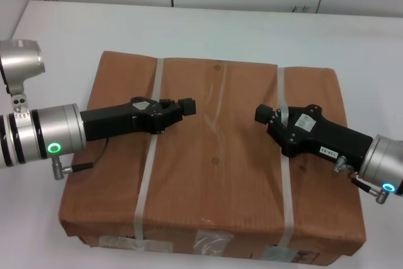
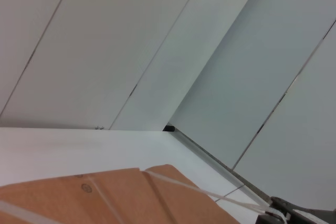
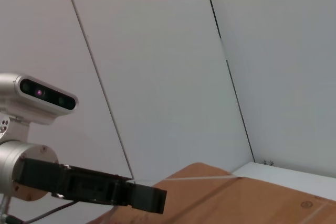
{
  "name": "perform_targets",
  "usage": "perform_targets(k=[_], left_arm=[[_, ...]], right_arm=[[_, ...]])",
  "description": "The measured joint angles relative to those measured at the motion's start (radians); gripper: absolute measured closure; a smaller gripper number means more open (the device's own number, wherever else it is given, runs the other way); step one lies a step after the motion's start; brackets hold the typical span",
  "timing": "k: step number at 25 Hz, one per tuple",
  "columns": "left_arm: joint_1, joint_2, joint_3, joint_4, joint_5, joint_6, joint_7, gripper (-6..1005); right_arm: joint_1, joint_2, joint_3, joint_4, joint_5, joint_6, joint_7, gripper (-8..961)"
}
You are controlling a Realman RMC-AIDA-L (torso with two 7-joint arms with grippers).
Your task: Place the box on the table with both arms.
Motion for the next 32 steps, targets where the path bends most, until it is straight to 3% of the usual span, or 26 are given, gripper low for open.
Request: perform_targets(k=[23,32], left_arm=[[0.000,-0.003,0.001,-0.002,-0.001,-0.012,0.013,929],[-0.006,-0.031,0.009,-0.038,0.004,-0.117,0.027,928]], right_arm=[[0.008,0.000,0.000,-0.003,0.002,0.007,-0.001,930],[0.033,0.000,-0.006,0.007,0.000,0.072,-0.001,929]])
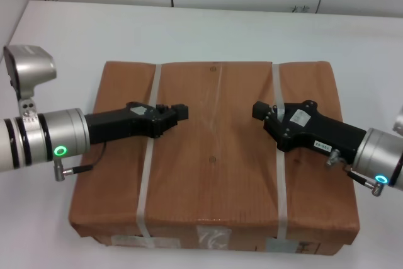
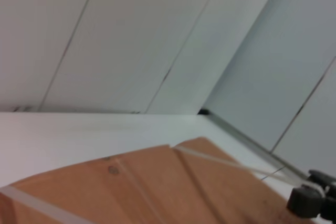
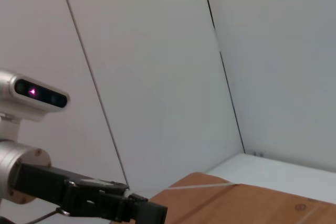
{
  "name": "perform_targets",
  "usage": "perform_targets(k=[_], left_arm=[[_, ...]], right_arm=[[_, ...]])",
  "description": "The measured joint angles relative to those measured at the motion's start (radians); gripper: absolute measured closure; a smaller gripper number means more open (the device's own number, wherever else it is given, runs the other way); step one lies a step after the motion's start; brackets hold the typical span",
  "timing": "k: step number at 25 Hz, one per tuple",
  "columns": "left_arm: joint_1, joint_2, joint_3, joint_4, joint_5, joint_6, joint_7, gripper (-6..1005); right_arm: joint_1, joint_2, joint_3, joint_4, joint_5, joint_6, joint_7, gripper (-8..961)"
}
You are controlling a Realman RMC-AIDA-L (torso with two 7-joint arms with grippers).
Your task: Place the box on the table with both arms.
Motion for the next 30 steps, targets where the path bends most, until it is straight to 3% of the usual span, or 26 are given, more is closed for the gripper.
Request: perform_targets(k=[4,11,30], left_arm=[[-0.002,-0.014,0.001,0.003,0.003,-0.073,0.018,928],[-0.003,-0.020,0.001,0.012,0.005,-0.165,0.039,928],[-0.003,-0.026,0.001,0.042,0.031,-0.268,0.050,926]], right_arm=[[0.022,0.000,-0.003,0.027,-0.005,0.075,-0.011,928],[0.073,0.000,-0.004,0.096,-0.023,0.233,-0.018,927],[0.103,0.000,0.004,0.143,-0.033,0.409,0.027,925]])
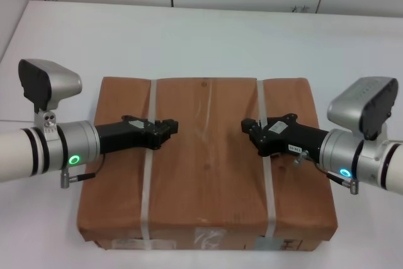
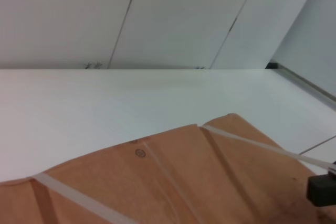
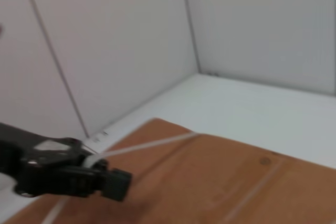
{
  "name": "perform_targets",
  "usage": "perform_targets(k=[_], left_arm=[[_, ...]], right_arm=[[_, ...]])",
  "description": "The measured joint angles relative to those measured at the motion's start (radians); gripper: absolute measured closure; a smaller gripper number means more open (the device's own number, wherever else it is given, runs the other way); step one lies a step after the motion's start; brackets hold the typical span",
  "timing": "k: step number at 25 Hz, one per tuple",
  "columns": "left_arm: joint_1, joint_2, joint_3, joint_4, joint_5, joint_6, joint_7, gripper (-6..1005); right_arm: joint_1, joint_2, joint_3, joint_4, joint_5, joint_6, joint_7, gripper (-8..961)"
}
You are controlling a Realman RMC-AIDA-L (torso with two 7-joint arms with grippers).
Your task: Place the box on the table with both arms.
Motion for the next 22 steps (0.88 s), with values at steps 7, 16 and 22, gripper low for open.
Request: perform_targets(k=[7,16,22], left_arm=[[0.001,0.001,0.000,0.053,0.004,-0.078,-0.001,926],[0.003,0.000,-0.006,0.061,-0.003,-0.130,0.034,790],[0.002,0.000,0.000,0.063,-0.001,-0.169,0.018,657]], right_arm=[[0.019,0.000,-0.005,0.011,-0.002,0.077,0.062,925],[0.016,0.000,0.003,0.011,0.008,0.122,0.082,748],[0.014,0.000,0.005,0.011,0.009,0.138,0.101,512]])
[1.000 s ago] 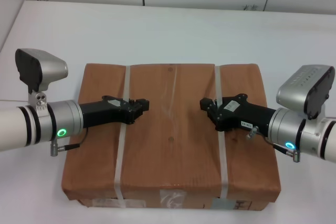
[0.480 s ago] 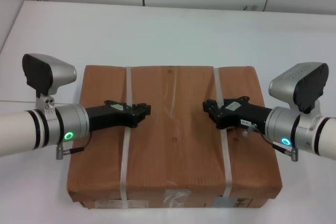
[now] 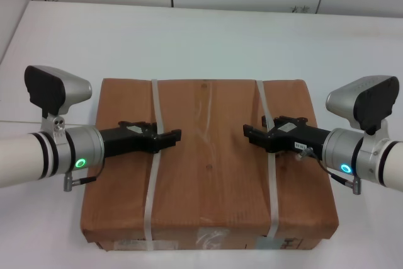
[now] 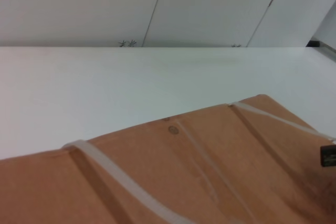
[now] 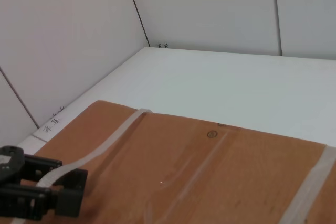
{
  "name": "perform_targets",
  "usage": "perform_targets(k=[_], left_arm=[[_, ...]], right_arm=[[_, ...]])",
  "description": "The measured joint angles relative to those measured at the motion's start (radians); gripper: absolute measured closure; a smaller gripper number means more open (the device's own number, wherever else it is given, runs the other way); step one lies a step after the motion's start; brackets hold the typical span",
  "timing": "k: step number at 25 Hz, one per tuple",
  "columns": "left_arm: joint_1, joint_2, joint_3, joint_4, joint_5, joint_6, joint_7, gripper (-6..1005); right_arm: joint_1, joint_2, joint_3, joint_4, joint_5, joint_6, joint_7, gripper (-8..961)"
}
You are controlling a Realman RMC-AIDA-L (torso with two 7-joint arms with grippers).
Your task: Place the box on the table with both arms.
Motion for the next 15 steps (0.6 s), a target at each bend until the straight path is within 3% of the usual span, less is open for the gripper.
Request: perform_targets(k=[6,11,14,15], left_arm=[[0.005,0.001,0.000,0.001,0.002,-0.018,-0.013,537],[0.009,0.002,-0.005,0.001,-0.001,-0.027,-0.014,325],[0.016,0.002,-0.009,0.001,-0.004,-0.027,-0.016,145],[0.018,0.002,-0.010,0.001,-0.005,-0.026,-0.019,145]], right_arm=[[-0.010,0.000,0.022,0.000,0.000,0.002,0.001,368],[-0.031,0.000,0.052,-0.001,0.000,-0.002,0.002,243],[-0.042,0.000,0.066,-0.004,0.000,-0.009,0.003,158],[-0.049,0.000,0.074,-0.006,0.000,-0.018,0.003,130]])
